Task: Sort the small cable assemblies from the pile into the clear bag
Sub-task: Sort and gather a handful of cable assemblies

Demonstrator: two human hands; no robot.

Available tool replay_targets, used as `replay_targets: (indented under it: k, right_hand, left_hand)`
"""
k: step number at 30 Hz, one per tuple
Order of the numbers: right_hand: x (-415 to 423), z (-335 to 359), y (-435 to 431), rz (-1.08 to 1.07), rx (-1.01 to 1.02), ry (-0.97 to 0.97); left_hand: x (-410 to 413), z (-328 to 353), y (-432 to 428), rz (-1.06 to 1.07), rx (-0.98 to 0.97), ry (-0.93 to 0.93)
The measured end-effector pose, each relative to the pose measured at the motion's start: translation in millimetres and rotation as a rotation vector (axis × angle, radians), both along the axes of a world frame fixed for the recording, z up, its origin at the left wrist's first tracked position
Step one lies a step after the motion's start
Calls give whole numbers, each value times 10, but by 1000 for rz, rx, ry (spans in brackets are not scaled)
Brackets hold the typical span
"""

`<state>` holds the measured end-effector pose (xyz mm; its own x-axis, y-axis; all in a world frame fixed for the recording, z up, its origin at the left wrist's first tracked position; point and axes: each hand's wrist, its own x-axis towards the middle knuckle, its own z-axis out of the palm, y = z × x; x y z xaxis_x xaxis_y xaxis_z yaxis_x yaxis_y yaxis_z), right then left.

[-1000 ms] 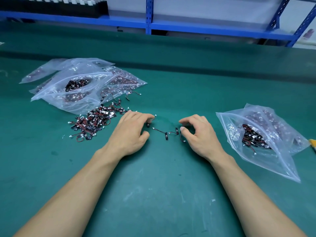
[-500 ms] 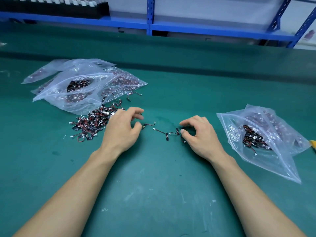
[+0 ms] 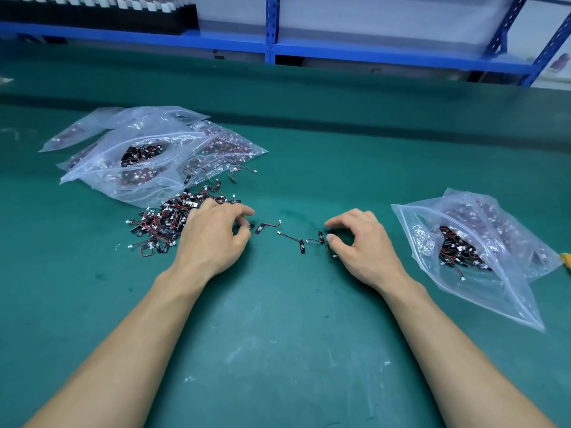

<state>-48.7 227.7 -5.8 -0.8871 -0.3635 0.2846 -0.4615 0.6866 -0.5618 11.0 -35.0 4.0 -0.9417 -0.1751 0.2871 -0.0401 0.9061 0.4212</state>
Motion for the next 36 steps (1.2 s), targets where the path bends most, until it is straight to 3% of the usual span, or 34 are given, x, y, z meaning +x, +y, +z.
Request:
replay_targets:
  k: [13, 27, 31, 36]
  right_hand:
    - [8, -19, -15, 47, -2, 18]
    - [73, 0, -60, 47, 53, 25]
    - [74, 3, -44, 27, -29, -28]
    - [32, -3, -34, -4, -112, -82]
  left_hand:
    - [23, -23, 60, -126, -105, 10]
    - [55, -18, 72, -250, 18, 37]
    - [31, 7, -47, -132, 52, 135]
    - [54, -1, -87, -115, 13, 33]
